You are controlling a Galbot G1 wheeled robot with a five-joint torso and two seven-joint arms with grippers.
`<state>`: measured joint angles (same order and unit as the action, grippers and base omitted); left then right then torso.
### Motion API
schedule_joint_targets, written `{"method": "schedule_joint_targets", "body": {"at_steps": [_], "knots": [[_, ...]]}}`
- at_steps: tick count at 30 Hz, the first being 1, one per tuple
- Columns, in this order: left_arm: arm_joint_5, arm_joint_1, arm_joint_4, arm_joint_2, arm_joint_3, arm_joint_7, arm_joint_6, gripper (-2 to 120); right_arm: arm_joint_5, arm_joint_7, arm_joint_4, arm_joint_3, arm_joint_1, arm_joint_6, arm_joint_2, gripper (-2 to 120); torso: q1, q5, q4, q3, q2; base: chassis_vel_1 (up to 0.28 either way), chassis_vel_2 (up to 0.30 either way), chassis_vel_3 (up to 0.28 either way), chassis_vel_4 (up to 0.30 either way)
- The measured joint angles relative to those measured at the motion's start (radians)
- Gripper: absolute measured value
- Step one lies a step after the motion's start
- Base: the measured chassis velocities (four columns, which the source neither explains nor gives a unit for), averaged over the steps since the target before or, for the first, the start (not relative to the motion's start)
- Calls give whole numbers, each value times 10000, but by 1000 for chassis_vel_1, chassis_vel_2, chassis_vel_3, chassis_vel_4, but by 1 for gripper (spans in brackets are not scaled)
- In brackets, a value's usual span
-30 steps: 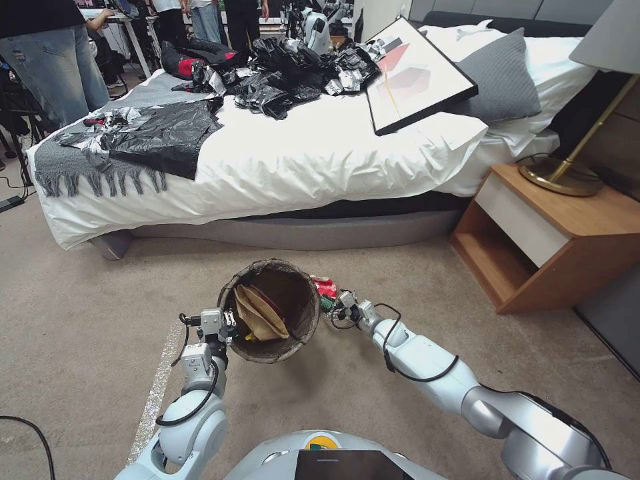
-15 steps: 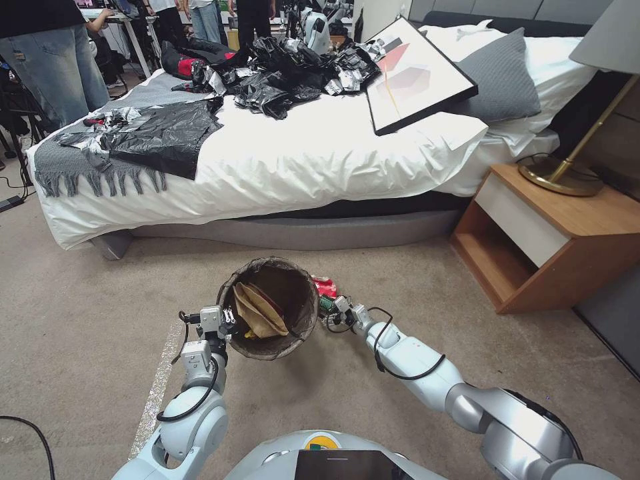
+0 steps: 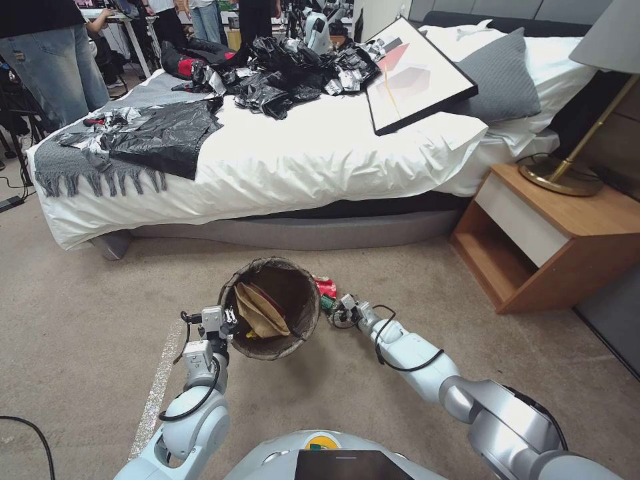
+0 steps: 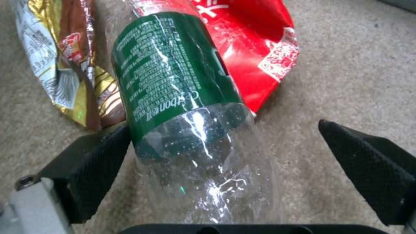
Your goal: Pick up the trash bin, then pick up the garbage from the floor and place it into the trash bin.
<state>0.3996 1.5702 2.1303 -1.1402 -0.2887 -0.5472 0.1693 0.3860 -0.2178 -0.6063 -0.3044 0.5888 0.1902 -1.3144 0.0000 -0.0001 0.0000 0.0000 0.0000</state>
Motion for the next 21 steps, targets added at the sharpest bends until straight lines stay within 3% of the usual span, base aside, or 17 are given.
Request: {"method": "schedule_joint_targets", "body": {"at_steps": [4, 8, 14, 16, 21], "knots": [[-38, 20, 2, -23, 81, -6, 0, 0, -12, -5, -41, 59, 10, 20, 3, 92, 0, 1, 0, 0, 0, 0, 0, 0, 0], [-68, 49, 36, -13, 142, -23, 1, 0, -19, -3, -102, 62, 84, 22, -8, 71, 0, 1, 0, 0, 0, 0, 0, 0, 0], [-68, 74, 65, 34, 140, -36, 1, 0, -29, 31, -168, 61, 151, 25, -40, 54, 0, 1, 0, 0, 0, 0, 0, 0, 0], [-68, 102, 80, 45, 139, -40, 2, 0, -43, 79, -252, 61, 199, 26, -59, 42, 0, 1, 1, 0, 0, 0, 0, 0, 0], [-69, 74, 80, 45, 166, -43, 3, 0, -53, 173, -419, 46, 240, 6, -36, 34, 0, 1, 1, 0, 0, 0, 0, 0, 0]]}}
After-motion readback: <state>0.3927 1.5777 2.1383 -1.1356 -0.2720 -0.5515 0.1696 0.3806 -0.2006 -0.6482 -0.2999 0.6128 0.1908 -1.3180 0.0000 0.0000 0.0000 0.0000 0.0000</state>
